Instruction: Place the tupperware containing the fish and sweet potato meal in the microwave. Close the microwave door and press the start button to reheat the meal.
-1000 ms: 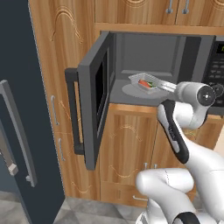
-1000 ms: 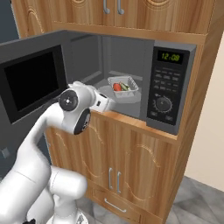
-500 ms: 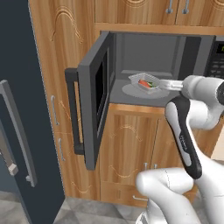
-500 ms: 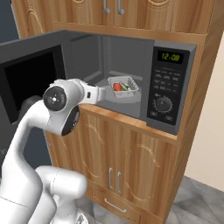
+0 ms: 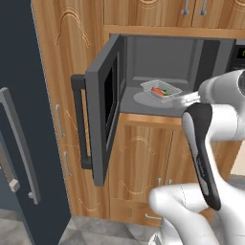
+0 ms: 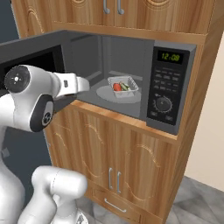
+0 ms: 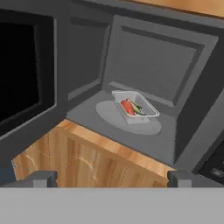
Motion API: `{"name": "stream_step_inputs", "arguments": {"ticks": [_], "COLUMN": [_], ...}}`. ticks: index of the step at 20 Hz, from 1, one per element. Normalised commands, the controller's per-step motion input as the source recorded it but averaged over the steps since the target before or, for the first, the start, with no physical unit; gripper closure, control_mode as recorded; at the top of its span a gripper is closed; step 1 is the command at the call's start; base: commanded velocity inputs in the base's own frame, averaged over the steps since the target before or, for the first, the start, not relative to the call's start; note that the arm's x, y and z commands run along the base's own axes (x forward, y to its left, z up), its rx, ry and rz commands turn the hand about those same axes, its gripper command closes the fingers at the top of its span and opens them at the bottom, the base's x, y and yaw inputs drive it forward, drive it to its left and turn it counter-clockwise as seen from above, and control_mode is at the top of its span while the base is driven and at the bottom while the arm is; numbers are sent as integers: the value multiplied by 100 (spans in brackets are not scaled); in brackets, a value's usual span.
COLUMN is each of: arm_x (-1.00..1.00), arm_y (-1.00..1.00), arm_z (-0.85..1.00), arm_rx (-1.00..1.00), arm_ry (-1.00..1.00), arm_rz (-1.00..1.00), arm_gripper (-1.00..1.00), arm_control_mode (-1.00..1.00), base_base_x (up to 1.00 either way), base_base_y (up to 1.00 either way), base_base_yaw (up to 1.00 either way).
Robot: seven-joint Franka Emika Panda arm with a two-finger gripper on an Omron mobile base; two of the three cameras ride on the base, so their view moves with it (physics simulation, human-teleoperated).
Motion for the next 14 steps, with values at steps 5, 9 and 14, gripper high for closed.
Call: {"name": "stream_step_inputs", "arguments": {"ticks": [5, 9, 14], "arm_x": [-64, -78, -47], "arm_y": [55, 61, 76], "arm_z": [3, -5, 14], "arm_rx": [-35, -29, -19], "arm_ry": [-9, -31, -9], "arm_rz": [1, 0, 0], "arm_gripper": [-100, -100, -100], "arm_control_mode": [-100, -100, -100], "base_base_x": [0, 0, 0], "base_base_y": [0, 0, 0], "base_base_yaw": [0, 0, 0]}}
